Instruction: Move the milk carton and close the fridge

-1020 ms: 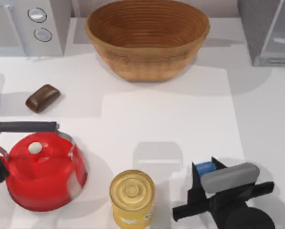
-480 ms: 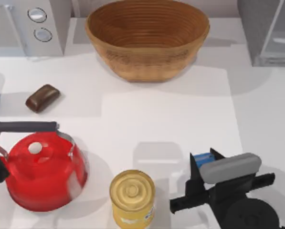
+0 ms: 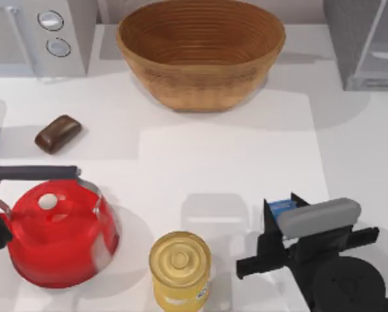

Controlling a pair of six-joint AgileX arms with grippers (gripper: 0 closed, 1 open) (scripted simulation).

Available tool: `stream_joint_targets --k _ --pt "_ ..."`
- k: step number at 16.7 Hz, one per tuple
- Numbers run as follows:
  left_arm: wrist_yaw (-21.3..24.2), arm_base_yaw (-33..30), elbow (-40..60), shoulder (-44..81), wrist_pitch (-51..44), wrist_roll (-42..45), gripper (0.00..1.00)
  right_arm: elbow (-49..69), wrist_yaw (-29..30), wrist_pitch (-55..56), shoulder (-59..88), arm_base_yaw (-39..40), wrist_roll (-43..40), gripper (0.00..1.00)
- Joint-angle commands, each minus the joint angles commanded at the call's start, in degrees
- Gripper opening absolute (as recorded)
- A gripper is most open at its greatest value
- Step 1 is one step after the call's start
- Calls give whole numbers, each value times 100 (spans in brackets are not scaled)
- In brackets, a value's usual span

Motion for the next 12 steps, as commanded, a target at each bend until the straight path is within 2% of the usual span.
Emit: stream_joint_targets --k 4,12 --pt "0 0 0 0 0 0 100 139 -745 -159 -305 -1062 -207 0" --pt "0 0 0 0 0 0 100 598 -2869 -634 -1171 -3998 -800 0"
